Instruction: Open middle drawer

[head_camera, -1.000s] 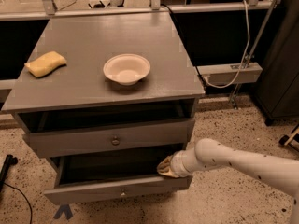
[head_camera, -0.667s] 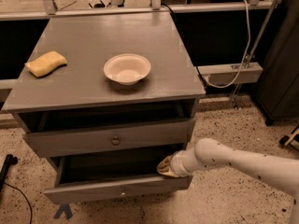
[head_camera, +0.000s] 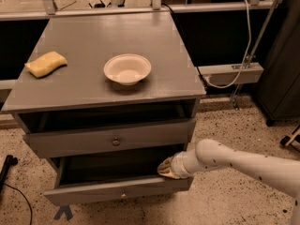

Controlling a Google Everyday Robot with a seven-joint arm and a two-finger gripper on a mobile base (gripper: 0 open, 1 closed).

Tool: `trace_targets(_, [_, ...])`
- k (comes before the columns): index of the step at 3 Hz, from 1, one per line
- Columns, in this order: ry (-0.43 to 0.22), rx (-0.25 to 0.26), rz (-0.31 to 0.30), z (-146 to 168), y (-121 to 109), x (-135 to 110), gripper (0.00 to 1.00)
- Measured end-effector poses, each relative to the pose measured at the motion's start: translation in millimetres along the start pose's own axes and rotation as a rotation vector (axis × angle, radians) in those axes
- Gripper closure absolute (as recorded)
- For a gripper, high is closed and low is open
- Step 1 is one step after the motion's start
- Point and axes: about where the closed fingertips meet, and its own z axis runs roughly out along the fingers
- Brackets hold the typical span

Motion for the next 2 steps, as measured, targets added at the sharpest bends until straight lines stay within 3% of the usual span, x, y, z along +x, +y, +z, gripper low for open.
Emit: trace_targets(2, [-0.006,-0.048,0.003,3,16,-2,1.0])
